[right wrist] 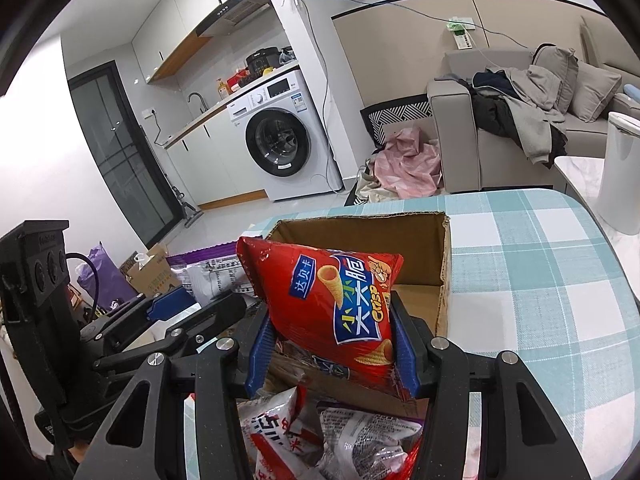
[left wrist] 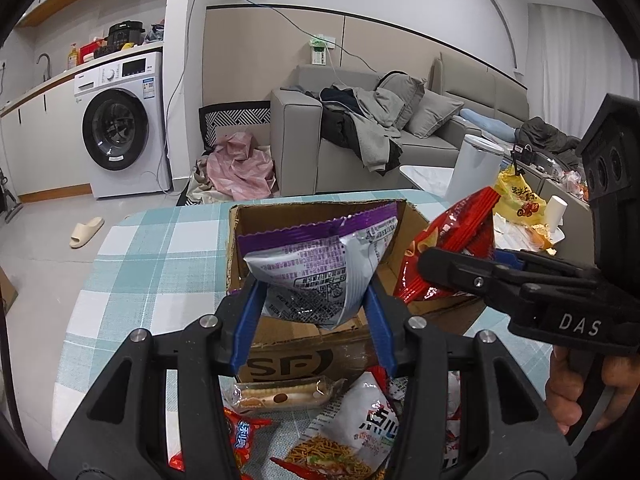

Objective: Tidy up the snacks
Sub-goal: 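Lift both bags and lower them into the cardboard box, then open both grippers in the box and withdraw toward the snack pile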

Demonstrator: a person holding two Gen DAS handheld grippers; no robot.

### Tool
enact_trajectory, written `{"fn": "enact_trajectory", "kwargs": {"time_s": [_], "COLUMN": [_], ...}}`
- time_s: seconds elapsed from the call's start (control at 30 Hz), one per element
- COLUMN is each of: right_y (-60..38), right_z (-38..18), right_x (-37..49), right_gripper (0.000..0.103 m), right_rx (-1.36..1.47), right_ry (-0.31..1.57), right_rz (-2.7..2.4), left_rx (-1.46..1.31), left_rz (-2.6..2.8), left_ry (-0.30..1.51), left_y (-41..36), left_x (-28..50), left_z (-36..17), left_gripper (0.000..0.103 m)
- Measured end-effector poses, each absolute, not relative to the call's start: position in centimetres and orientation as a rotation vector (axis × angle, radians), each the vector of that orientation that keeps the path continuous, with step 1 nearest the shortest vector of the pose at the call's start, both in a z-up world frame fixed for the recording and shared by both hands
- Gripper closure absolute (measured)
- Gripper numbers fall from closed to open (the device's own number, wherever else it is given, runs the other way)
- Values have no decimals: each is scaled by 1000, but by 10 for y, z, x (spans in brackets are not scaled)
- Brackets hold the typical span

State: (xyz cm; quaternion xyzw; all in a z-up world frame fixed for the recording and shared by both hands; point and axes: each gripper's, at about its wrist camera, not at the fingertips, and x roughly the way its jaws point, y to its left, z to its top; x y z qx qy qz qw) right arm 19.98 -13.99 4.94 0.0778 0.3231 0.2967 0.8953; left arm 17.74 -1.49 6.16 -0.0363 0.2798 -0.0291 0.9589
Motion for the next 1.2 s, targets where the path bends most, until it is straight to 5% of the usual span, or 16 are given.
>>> {"fn": "enact_trajectory", "kwargs": {"time_s": [0.4,0.53,0.67,0.83,0.9,1.2], "right_y": [-138,-145,-152,-156,-160,-171], "right_z": [44,50,53,53,52,50], "right_x": [208,202,193,172,162,139], "right_gripper": [48,34,29,5,2,0], "right_rx": [156,160,141,85,77,70], "right_ry": [675,648,632,614,588,565], "right_rz": [608,609,603,620,605,605], "left_rx": [-70,-69,-68,-80,-69,-45], "left_rz": [-60,-68,-47,-50,-21,-26], "left_ry": [613,600,576,566,550,536], "left_y": [-13,-11,-9,-9,-10,-16], "left_x": [195,190,179,155,144,101], "left_z": [44,48,54,61,64,63], "left_gripper": [57,54,24,15,2,1]}}
